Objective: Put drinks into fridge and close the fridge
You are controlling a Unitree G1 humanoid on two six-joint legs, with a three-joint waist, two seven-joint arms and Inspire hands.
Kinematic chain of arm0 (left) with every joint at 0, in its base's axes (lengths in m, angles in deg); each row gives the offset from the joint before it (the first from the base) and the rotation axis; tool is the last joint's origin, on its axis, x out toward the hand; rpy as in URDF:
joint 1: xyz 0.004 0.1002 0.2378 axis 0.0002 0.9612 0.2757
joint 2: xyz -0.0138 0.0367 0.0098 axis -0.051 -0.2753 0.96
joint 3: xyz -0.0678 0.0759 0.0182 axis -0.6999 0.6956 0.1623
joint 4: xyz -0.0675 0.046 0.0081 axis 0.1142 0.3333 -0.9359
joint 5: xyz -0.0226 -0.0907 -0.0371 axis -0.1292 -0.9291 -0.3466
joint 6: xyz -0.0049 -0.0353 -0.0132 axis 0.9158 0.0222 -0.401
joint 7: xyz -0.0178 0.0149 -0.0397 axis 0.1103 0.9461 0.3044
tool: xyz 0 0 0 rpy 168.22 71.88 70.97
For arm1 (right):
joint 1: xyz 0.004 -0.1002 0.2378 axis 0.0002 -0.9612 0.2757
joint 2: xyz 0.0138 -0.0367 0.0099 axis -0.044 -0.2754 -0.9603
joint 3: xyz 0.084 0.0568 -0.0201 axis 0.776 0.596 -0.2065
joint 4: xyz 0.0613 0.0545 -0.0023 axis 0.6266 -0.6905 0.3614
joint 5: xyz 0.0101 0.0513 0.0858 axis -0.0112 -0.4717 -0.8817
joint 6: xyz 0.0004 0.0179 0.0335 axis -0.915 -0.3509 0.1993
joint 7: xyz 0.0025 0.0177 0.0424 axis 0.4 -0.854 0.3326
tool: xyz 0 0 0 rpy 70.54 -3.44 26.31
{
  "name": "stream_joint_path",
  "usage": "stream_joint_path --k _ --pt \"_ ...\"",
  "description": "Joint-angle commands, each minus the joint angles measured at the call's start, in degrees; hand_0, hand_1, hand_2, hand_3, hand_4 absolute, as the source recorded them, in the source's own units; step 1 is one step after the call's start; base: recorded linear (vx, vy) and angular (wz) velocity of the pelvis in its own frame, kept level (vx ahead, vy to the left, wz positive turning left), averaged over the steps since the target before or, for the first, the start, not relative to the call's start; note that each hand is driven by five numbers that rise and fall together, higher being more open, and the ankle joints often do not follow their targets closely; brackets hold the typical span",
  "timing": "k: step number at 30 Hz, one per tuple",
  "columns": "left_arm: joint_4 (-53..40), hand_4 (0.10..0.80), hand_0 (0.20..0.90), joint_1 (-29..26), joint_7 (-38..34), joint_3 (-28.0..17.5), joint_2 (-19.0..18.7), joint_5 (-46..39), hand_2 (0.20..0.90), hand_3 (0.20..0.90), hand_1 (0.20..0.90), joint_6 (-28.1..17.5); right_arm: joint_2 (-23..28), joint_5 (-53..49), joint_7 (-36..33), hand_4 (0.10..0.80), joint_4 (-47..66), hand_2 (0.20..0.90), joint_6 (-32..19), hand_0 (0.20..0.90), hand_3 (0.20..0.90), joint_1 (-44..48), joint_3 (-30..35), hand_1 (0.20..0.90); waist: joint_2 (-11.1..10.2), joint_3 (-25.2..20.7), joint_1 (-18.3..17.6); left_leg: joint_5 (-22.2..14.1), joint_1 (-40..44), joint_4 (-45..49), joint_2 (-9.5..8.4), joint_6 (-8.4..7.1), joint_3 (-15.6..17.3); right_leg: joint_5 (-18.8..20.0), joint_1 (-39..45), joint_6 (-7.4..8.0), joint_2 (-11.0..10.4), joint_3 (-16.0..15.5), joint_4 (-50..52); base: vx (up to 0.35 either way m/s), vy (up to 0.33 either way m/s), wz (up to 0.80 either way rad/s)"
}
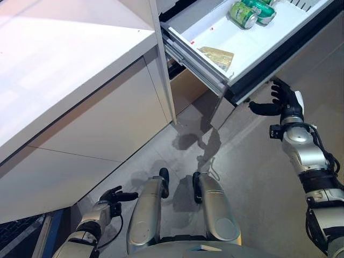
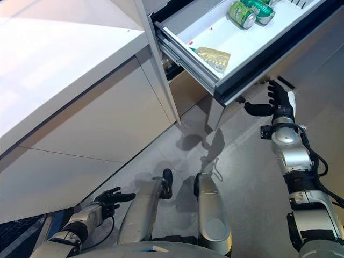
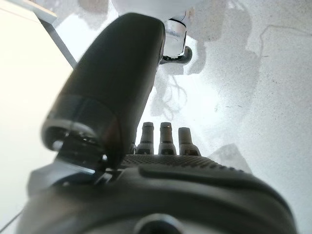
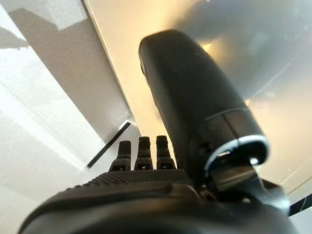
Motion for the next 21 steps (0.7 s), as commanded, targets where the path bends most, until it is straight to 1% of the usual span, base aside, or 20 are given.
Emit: stream_joint_path --k 1,4,8,10,14,17,21 --pt "-1.0 0.800 0.900 1.3 -1.9 2.3 -1.8 1.7 0.900 0.900 0.900 1.0 -2.2 -0.5 4.7 0.800 9.1 0.900 -11.1 0.900 0.900 17.1 -5.5 0.900 -1.9 -3.2 4.6 -6.1 1.5 4.6 -2.80 5.09 1.7 5.3 4.5 -0.89 0.7 -1.0 -6.6 0.025 -0.029 0.06" --pt "-1.2 0.800 0.900 0.9 -2.1 3.0 -1.6 1.9 0.900 0.900 0.900 1.5 -3.7 -0.8 5.0 0.800 9.3 0.900 -11.3 0.900 0.900 20.2 -7.9 0.900 -1.8 -3.0 5.6 -6.4 2.5 4.5 -2.83 5.03 1.6 5.1 5.8 -0.92 0.5 -1.5 -7.0 0.045 -0.033 0.07" --pt "-0.7 0.800 0.900 0.7 -1.3 3.8 -1.2 1.7 0.900 0.900 0.900 0.9 -6.8 -2.1 5.1 0.800 7.9 0.900 -11.4 0.900 0.900 24.7 -11.1 0.900 -1.5 -3.3 7.1 -5.8 3.8 3.9 -2.92 4.63 1.3 5.2 7.8 -0.97 -0.1 -2.5 -7.9 0.053 -0.026 0.09" --pt "-0.6 0.800 0.900 0.8 -0.8 3.9 -1.1 1.6 0.900 0.900 0.900 0.8 -7.7 -2.7 6.4 0.800 6.9 0.900 -12.7 0.900 0.900 26.2 -12.3 0.900 -1.5 -3.6 7.7 -5.4 4.2 3.4 -3.06 4.53 1.1 5.5 8.5 -1.06 -0.3 -3.0 -8.6 0.051 -0.028 0.20" --pt "-0.3 0.800 0.900 0.5 -0.5 4.9 -1.0 1.6 0.900 0.900 0.900 1.3 -11.1 -3.6 7.0 0.800 4.9 0.900 -14.1 0.900 0.900 30.3 -15.5 0.900 -1.0 -3.8 9.1 -4.7 5.4 2.5 -3.27 4.16 0.5 5.7 10.2 -1.20 -0.6 -3.7 -9.6 0.050 -0.013 0.12" --pt "-0.1 0.800 0.900 0.9 0.3 5.6 -1.1 1.6 0.900 0.900 0.900 0.7 -13.1 -3.2 6.3 0.800 4.0 0.900 -14.2 0.900 0.900 32.7 -17.4 0.900 -0.6 -3.8 10.2 -4.1 6.3 1.5 -3.44 3.89 0.1 5.9 11.4 -1.22 -0.8 -4.4 -10.6 0.024 -0.006 0.12" --pt "0.1 0.800 0.900 0.7 0.5 6.3 -1.3 1.3 0.900 0.900 0.900 0.2 -14.4 -3.4 4.9 0.800 2.4 0.900 -14.6 0.900 0.900 34.8 -18.7 0.900 -0.4 -3.9 11.1 -3.8 6.7 0.7 -3.63 3.78 -0.3 6.1 12.1 -1.24 -1.0 -4.9 -11.3 -0.019 -0.001 0.11"
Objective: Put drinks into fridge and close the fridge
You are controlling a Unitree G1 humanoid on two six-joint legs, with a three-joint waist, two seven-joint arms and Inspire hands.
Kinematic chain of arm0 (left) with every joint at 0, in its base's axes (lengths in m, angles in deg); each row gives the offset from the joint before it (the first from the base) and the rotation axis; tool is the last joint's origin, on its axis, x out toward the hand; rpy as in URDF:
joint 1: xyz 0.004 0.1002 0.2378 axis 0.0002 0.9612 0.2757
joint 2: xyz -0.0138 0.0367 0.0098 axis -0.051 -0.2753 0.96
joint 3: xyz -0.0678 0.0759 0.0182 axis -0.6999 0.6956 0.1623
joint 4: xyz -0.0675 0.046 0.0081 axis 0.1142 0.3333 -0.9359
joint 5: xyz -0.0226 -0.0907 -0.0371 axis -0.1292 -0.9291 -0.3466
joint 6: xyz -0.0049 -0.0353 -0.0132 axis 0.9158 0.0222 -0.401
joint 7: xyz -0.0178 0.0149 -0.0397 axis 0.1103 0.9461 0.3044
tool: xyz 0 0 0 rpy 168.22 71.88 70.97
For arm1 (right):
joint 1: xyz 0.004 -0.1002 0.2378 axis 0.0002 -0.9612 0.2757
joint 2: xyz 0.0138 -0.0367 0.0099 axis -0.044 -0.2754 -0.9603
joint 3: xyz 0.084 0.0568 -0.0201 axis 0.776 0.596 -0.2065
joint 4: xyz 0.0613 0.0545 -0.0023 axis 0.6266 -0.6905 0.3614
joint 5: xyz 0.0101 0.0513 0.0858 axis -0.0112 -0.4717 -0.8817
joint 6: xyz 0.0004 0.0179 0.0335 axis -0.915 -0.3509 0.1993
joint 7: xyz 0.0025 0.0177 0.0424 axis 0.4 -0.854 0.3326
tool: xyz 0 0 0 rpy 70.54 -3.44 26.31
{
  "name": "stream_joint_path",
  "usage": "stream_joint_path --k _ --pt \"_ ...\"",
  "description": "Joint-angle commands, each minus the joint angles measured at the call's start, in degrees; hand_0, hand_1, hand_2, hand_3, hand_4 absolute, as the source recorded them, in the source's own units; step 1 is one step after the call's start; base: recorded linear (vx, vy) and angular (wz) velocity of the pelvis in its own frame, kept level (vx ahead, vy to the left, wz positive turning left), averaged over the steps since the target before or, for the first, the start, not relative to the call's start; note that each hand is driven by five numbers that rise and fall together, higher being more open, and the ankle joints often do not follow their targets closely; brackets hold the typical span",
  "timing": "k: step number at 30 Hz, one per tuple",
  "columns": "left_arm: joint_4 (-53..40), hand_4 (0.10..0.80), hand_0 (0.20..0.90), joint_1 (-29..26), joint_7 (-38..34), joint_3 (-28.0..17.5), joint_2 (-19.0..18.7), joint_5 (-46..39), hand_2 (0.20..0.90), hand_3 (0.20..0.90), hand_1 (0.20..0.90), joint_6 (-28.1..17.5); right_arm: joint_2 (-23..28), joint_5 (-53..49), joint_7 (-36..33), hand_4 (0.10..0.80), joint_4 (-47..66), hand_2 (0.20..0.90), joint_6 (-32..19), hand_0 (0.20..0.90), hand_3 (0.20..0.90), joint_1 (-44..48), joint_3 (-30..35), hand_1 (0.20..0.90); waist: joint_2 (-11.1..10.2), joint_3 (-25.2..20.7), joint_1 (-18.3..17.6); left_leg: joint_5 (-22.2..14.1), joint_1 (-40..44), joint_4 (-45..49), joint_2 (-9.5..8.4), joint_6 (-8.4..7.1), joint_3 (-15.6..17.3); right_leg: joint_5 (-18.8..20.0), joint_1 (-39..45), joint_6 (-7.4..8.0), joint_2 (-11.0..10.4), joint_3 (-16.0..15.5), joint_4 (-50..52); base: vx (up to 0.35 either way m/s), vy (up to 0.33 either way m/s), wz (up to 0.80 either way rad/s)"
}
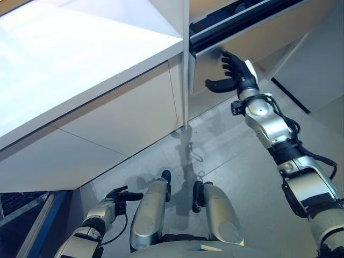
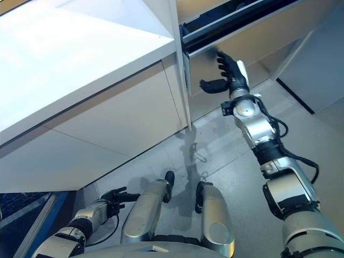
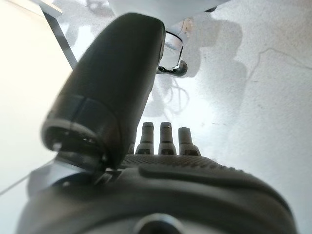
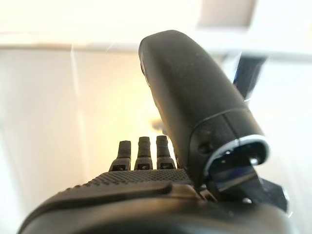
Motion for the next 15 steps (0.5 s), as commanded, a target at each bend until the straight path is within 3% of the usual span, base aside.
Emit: stream_joint_path --k 1,8,15 --pt "-1.1 0.800 0.900 2.4 0.1 3.8 -2.5 1.4 0.900 0.900 0.900 -1.9 -4.8 -0.3 1.4 0.800 4.4 0.900 -11.0 0.900 0.900 14.9 -1.8 0.900 -1.2 -4.3 4.0 -6.5 0.3 6.0 -3.58 6.67 4.3 7.0 4.9 1.17 -0.7 0.1 -8.3 -0.050 0.004 0.17" --pt "-1.1 0.800 0.900 2.9 1.2 4.0 -2.6 2.2 0.900 0.900 0.900 -3.4 -3.4 -2.6 -7.2 0.800 2.1 0.900 -8.7 0.900 0.900 15.2 0.0 0.900 -1.4 -4.9 4.4 -6.3 2.4 3.8 -3.27 6.43 3.9 7.1 7.3 1.14 -1.1 -0.9 -10.1 -0.038 0.012 0.13" --pt "-1.3 0.800 0.900 4.3 -0.1 3.0 -2.2 1.2 0.900 0.900 0.900 -4.0 0.5 -4.3 -14.3 0.800 2.2 0.900 -9.2 0.900 0.900 9.0 6.0 0.900 -2.5 -6.7 2.7 -5.6 6.4 -2.4 -2.61 6.30 3.8 8.2 9.6 2.18 -1.0 -0.2 -14.5 -0.026 0.024 0.03"
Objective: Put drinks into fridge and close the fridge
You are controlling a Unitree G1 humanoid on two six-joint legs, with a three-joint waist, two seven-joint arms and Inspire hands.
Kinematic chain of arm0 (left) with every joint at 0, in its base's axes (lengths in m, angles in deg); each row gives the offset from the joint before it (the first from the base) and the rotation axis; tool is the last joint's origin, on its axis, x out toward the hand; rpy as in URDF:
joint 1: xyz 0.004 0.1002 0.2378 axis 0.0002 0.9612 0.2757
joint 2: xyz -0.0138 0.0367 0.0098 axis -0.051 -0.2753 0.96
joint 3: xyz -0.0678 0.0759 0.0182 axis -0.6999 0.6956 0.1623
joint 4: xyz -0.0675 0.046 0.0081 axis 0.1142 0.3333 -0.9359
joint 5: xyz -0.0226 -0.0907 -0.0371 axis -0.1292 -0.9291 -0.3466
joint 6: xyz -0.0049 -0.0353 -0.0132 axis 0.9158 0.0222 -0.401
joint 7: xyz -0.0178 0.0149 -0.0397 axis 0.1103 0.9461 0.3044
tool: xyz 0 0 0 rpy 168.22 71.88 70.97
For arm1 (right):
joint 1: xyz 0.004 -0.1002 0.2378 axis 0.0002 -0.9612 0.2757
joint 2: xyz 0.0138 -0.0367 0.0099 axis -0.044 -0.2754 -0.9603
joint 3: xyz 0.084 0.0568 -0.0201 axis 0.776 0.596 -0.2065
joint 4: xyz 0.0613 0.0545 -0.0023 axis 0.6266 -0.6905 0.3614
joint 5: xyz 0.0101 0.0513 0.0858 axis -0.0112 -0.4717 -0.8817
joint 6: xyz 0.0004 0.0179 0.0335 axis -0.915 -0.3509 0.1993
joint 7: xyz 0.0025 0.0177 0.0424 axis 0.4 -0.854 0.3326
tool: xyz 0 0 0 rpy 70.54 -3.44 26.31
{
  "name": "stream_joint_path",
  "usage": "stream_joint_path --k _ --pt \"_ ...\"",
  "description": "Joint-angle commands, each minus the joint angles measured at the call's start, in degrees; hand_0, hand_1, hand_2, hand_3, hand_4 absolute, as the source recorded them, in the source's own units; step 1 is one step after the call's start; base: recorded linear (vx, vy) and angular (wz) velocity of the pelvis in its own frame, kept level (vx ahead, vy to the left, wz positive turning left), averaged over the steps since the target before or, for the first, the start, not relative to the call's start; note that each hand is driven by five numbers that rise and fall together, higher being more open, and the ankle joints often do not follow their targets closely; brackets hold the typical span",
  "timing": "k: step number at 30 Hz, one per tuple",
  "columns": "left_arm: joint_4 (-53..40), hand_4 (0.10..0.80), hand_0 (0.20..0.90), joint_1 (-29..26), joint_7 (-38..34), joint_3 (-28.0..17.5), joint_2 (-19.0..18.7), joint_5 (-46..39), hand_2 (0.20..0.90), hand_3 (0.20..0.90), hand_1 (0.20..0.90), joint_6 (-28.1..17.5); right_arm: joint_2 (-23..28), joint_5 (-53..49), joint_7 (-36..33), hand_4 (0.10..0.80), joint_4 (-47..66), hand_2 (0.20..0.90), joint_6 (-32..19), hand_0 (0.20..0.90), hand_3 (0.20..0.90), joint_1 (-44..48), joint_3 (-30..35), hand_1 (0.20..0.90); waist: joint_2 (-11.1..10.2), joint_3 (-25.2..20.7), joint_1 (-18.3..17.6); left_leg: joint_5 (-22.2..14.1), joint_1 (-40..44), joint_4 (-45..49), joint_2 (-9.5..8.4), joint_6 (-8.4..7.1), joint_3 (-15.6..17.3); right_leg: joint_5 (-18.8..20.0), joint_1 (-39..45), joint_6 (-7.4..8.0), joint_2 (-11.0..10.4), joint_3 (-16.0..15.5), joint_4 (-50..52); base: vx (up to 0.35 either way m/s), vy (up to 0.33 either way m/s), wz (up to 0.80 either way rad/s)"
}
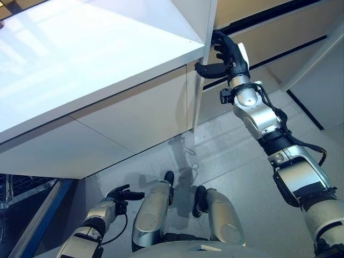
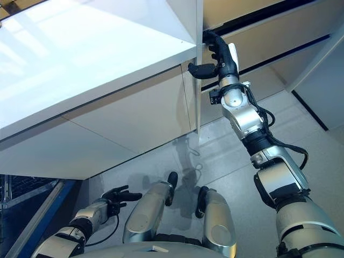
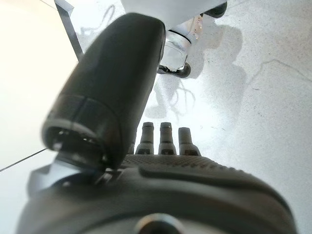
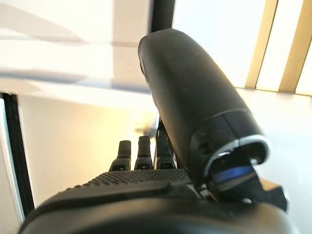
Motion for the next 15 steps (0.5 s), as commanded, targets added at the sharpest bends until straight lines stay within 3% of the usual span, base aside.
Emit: stream_joint_path --k 1,8,10,12,15 --pt "-1.0 0.800 0.900 4.7 -1.9 1.3 -1.9 0.6 0.900 0.900 0.900 -3.0 2.0 -2.0 -4.7 0.800 4.9 0.900 -7.0 0.900 0.900 3.0 6.8 0.900 -3.4 -7.6 -0.2 -7.1 2.6 1.6 -1.88 5.13 3.8 8.3 5.2 2.46 0.4 2.3 -11.9 -0.045 0.037 -0.05" --pt "-3.9 0.800 0.900 10.1 -3.0 -2.8 -0.7 0.4 0.900 0.900 0.900 -2.5 1.1 0.8 0.7 0.800 10.6 0.900 -9.4 0.900 0.900 -29.0 18.1 0.900 -5.4 -13.7 -4.7 -4.7 10.0 -10.0 -0.89 4.91 5.3 11.6 10.4 5.10 1.7 5.0 -23.6 -0.031 0.041 -0.08" --pt "-4.1 0.800 0.900 11.0 -3.2 -3.2 -0.4 0.5 0.900 0.900 0.900 -3.1 0.6 0.9 1.4 0.800 10.6 0.900 -9.3 0.900 0.900 -32.7 19.3 0.900 -5.5 -14.6 -5.2 -4.3 10.8 -11.4 -0.72 4.83 5.6 12.2 10.9 5.52 1.8 5.2 -24.8 -0.041 0.036 -0.17" --pt "-4.9 0.800 0.900 13.3 -2.9 -5.0 0.0 0.8 0.900 0.900 0.900 -4.0 -0.6 0.7 7.0 0.800 8.5 0.900 -8.6 0.900 0.900 -42.3 22.3 0.900 -5.8 -17.0 -6.5 -3.5 12.9 -15.2 -0.25 4.64 6.8 13.4 12.1 6.39 2.1 5.7 -28.0 -0.119 0.041 -0.26" --pt "-4.5 0.800 0.900 14.2 -2.1 -6.4 -0.3 0.9 0.900 0.900 0.900 -5.2 -2.6 1.3 10.2 0.800 1.2 0.900 -7.7 0.900 0.900 -48.6 23.0 0.900 -6.4 -19.2 -7.4 -2.7 14.7 -18.5 0.08 4.25 7.9 14.6 13.2 7.15 2.5 5.8 -30.9 -0.115 0.006 -0.24"
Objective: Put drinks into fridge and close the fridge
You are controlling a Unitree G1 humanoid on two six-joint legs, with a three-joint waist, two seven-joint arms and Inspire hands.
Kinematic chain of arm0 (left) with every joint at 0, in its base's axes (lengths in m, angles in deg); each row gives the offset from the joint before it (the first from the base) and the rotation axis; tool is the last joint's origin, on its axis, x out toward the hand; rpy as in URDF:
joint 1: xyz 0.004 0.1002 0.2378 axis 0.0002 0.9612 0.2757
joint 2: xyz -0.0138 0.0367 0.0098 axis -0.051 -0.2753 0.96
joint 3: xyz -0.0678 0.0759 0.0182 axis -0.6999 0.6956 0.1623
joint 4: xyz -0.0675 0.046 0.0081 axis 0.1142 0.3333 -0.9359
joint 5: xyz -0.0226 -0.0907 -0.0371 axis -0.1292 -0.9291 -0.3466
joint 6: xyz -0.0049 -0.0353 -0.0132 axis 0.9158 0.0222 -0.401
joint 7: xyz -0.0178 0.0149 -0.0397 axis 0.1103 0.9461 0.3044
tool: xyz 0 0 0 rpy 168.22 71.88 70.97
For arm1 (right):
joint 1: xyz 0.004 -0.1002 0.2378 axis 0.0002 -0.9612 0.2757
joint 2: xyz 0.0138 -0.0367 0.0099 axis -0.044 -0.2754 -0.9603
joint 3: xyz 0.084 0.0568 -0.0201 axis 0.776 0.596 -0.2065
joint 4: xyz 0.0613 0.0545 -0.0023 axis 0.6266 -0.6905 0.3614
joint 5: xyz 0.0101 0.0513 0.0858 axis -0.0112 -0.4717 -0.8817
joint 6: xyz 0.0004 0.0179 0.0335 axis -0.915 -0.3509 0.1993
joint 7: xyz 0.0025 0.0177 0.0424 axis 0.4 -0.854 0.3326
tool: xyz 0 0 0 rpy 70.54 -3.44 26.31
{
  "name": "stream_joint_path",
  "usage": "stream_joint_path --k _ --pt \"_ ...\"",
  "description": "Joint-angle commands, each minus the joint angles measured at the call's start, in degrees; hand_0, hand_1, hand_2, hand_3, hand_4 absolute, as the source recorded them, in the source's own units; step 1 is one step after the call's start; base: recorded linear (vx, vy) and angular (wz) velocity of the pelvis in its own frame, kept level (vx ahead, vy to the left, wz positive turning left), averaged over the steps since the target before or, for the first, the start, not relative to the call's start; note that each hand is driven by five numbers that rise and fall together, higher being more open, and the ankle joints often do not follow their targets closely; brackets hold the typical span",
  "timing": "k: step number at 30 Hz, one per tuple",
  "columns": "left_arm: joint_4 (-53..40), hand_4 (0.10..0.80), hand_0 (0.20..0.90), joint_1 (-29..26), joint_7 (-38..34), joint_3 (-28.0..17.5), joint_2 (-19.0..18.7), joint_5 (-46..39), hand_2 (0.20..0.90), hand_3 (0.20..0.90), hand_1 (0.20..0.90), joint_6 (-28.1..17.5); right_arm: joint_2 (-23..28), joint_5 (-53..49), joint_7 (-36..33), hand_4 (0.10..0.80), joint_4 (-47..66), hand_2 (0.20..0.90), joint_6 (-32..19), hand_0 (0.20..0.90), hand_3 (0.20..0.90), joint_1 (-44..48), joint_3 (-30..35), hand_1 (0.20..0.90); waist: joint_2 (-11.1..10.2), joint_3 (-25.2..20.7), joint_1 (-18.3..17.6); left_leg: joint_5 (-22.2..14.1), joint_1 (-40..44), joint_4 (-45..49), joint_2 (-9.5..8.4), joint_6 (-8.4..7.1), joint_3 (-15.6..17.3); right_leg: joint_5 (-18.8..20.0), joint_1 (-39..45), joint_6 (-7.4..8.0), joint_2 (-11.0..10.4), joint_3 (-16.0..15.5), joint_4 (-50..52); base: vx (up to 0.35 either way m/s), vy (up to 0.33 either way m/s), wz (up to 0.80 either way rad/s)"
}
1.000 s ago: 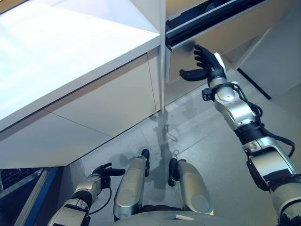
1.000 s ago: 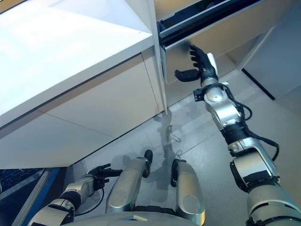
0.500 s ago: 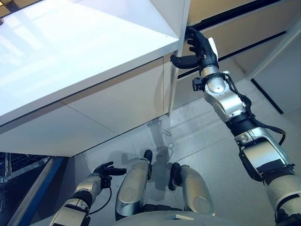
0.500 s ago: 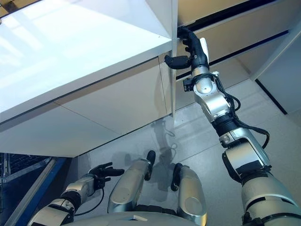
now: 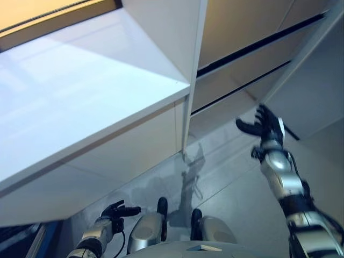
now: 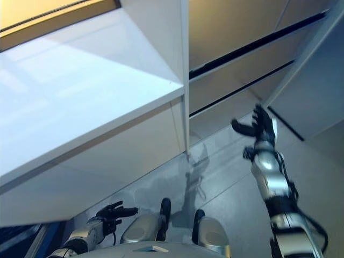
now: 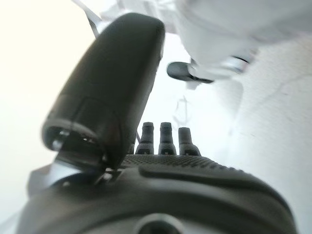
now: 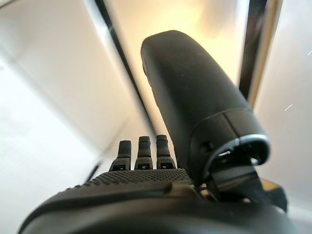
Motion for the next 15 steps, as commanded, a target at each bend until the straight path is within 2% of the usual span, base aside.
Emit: stream_joint_path --k 1,2,7,10,15 --pt "0.0 0.800 0.900 1.5 0.2 -2.1 -1.4 0.8 0.900 0.900 0.900 -3.6 -1.0 0.7 3.9 0.800 -4.7 0.900 -1.9 0.900 0.900 -3.2 0.4 0.900 -1.0 -6.4 -1.6 -5.4 1.6 0.5 -1.14 1.73 2.9 8.3 0.4 2.38 0.6 1.4 -8.3 -0.136 -0.007 -0.32" --pt "0.5 0.800 0.900 1.7 0.8 -2.4 -1.5 0.8 0.900 0.900 0.900 -3.7 -1.9 1.0 4.5 0.800 -7.4 0.900 -0.3 0.900 0.900 -4.3 -0.2 0.900 -1.1 -6.9 -1.8 -5.1 2.1 -0.5 -1.07 1.55 3.2 8.8 0.7 2.59 0.7 1.4 -9.3 -0.116 -0.005 -0.18" --pt "7.3 0.800 0.900 0.9 5.9 -2.5 -1.4 2.1 0.900 0.900 0.900 -6.3 -6.5 7.4 11.1 0.800 -31.8 0.900 -2.1 0.900 0.900 -6.8 -1.9 0.900 -1.0 -8.6 -1.9 -3.6 3.9 -4.6 -0.46 1.20 4.6 10.0 2.2 3.02 1.5 1.6 -12.2 -0.091 -0.018 -0.17" --pt "10.8 0.800 0.900 0.7 7.4 -1.9 -0.6 3.9 0.900 0.900 0.900 -9.4 -8.5 10.1 15.8 0.800 -39.9 0.900 -0.3 0.900 0.900 -7.6 -3.0 0.900 -0.8 -9.2 -1.8 -3.0 4.3 -5.6 -0.32 1.08 4.5 9.8 2.4 2.99 1.7 1.5 -12.1 -0.050 -0.006 -0.06" --pt "14.5 0.800 0.900 0.8 8.1 -1.3 1.4 4.9 0.900 0.900 0.900 -13.4 -11.4 9.6 16.6 0.800 -46.9 0.900 3.3 0.900 0.900 -8.7 -3.5 0.900 -0.6 -9.7 -2.2 -3.3 4.5 -5.6 -0.38 1.29 4.9 9.5 2.5 3.08 1.6 1.9 -11.9 -0.008 0.001 0.00"
